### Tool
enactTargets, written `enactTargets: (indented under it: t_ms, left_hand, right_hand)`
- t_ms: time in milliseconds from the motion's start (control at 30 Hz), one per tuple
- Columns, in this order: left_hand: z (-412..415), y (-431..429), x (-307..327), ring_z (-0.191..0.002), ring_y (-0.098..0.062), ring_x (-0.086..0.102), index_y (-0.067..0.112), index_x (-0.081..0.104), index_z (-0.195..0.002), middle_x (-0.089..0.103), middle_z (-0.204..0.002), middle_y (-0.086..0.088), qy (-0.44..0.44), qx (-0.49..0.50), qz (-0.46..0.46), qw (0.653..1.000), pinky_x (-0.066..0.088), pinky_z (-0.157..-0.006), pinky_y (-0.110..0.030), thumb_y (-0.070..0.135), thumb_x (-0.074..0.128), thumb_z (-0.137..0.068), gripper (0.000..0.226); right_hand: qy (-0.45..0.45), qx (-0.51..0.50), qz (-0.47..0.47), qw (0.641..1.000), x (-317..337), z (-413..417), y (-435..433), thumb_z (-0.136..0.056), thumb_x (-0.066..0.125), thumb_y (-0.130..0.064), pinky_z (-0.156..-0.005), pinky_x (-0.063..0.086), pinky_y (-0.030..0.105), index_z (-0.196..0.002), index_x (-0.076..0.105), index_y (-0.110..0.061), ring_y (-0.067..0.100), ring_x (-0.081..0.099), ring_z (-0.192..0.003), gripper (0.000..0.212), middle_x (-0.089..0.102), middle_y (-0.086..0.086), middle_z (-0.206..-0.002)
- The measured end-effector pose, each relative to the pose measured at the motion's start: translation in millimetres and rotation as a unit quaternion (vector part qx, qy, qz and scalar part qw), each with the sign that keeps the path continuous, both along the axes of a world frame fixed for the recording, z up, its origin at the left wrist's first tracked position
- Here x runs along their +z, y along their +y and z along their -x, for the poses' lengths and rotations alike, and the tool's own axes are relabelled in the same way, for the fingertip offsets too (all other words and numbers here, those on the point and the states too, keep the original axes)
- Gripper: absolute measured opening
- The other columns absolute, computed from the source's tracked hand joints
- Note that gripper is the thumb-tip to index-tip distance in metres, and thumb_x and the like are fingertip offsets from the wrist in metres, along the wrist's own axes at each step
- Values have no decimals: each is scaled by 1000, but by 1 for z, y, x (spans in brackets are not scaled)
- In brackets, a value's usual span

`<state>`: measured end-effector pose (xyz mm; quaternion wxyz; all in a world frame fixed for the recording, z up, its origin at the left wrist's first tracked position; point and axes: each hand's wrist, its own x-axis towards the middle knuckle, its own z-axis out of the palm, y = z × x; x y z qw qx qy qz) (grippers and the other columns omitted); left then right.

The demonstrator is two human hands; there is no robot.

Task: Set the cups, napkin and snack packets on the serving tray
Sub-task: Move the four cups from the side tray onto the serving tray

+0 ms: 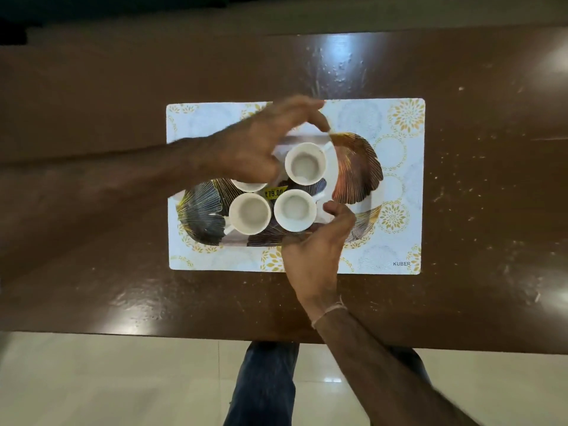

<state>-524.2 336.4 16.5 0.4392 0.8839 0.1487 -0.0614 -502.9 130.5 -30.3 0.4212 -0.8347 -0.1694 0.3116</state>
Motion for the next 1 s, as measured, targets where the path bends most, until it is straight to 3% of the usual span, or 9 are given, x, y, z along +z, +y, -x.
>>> enactTargets:
  t_ms: [133,267,367,467,667,767,900,1000]
  left_hand:
    - [49,-6,3,-134,-18,40,20,61,-116,45,-141,-2,38,173,-58,983,36,-110,-40,1,63,-63,56]
    - [84,-40,-10,-149,-27,18,25,62,-124,19,-163,-6,139,217,-68,964,22,-118,-49,10,77,-75,54]
    - [91,-53,-17,-150,-22,19,26,55,-137,16,-164,-3,131,274,-33,952,22,-118,-52,21,74,-85,55]
    - [89,-55,-25,-146,-16,26,26,54,-138,23,-161,2,92,327,-15,941,27,-117,-47,17,73,-86,56]
    - [87,-57,-31,-147,-16,24,30,54,-136,25,-160,6,97,334,-18,937,23,-117,-54,21,74,-84,56]
    - [79,-56,-26,-143,-20,31,27,62,-126,36,-155,4,86,347,-75,931,27,-113,-56,26,75,-78,49]
    - [45,-55,-22,-138,-20,38,24,60,-128,44,-150,3,65,343,-157,924,27,-112,-44,33,70,-80,50]
    - [1,-62,-25,-139,-20,37,24,55,-136,44,-150,2,66,315,-171,931,25,-111,-42,34,70,-83,56]
  right_hand:
    - [-118,65,0,991,14,-45,6,-66,72,-11,-100,47,47,-124,55,-11,30,44,-125,61,40,14,-137]
    - [-167,242,95,951,13,-85,35,-94,54,-44,-101,37,50,-133,61,-29,29,46,-132,42,57,1,-143]
    - [-178,270,99,941,9,-86,44,-99,51,-39,-98,34,49,-126,69,-26,35,50,-128,35,71,1,-124]
    - [-194,302,110,927,8,-79,47,-99,49,-40,-96,33,47,-132,65,-25,35,47,-128,39,73,0,-121]
    - [-194,329,109,918,9,-68,46,-99,48,-41,-97,30,50,-143,53,-25,34,47,-127,47,69,-1,-130]
    - [-173,333,95,922,11,-77,43,-98,48,-42,-102,31,54,-141,54,-30,33,37,-139,45,59,-2,-143]
    - [-145,294,35,944,15,-103,36,-97,54,-42,-107,38,57,-137,55,-16,29,46,-137,48,53,7,-146]
    - [-132,287,55,947,15,-132,27,-100,49,-48,-113,33,58,-144,45,-20,29,41,-142,52,36,6,-160]
